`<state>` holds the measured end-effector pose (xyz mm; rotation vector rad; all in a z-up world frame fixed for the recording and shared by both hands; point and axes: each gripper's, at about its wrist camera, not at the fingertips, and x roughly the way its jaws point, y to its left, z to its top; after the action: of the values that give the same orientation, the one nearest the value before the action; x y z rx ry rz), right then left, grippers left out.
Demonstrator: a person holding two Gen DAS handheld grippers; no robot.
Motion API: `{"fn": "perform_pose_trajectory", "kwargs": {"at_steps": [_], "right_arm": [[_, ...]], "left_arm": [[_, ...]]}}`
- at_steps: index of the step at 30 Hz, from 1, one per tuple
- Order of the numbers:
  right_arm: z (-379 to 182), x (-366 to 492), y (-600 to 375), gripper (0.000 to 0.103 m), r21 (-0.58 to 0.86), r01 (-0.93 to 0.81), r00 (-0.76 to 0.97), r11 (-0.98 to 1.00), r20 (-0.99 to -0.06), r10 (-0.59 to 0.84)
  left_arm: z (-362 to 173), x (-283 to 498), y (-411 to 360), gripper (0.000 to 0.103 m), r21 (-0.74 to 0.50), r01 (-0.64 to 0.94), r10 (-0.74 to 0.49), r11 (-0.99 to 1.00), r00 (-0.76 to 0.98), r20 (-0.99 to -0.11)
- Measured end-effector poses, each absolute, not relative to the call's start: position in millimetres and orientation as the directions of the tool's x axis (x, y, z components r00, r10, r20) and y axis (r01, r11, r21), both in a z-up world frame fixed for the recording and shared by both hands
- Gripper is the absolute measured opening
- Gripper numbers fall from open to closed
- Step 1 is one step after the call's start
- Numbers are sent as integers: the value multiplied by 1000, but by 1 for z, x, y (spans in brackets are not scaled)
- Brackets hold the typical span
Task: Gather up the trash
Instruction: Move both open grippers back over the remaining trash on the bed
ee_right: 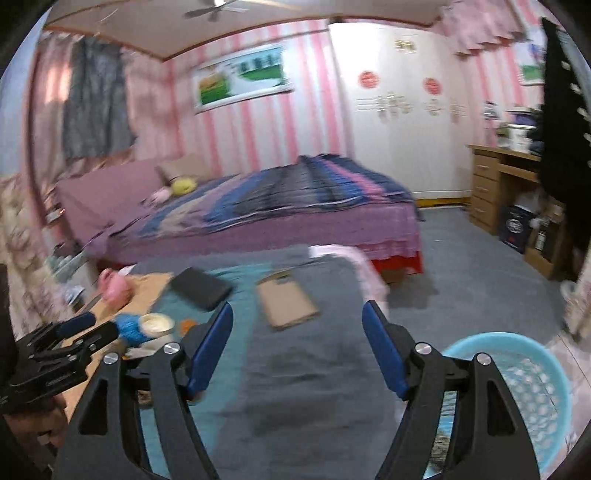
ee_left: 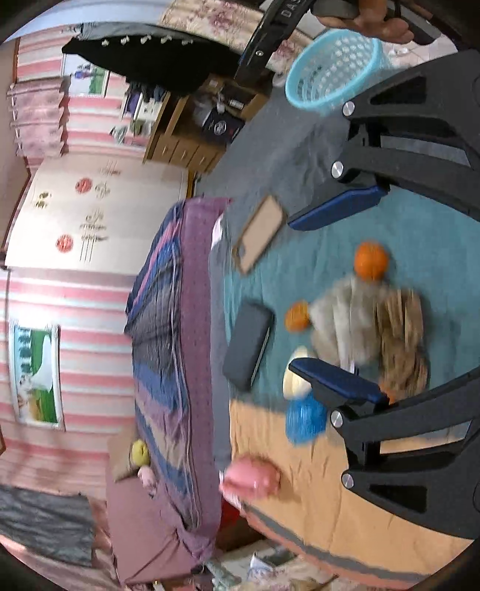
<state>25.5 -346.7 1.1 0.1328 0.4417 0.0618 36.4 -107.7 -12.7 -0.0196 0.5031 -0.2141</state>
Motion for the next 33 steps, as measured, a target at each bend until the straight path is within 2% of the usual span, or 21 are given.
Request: {"fn": "perform_pose_trajectory", "kwargs": {"at_steps": [3,10,19,33], "right_arm": [[-3,33,-317,77,124,-65,893,990,-436,113],[-9,51,-272,79,124,-112,874,986,-459,157],[-21,74,-235,79,90,-166,840,982,-509,189],[-23,69,-235,80,94,-173,831,980,-521,197]], "left_arm": [[-14,41,-77,83,-83,156,-176,984,868,-464],[-17,40,-15,88,-72,77,-101,994,890,-444],[-41,48,46,88,-90,-25,-24,996,862,-506],[-41,47,32,88,-85,-11,-34,996,862,-506]]}}
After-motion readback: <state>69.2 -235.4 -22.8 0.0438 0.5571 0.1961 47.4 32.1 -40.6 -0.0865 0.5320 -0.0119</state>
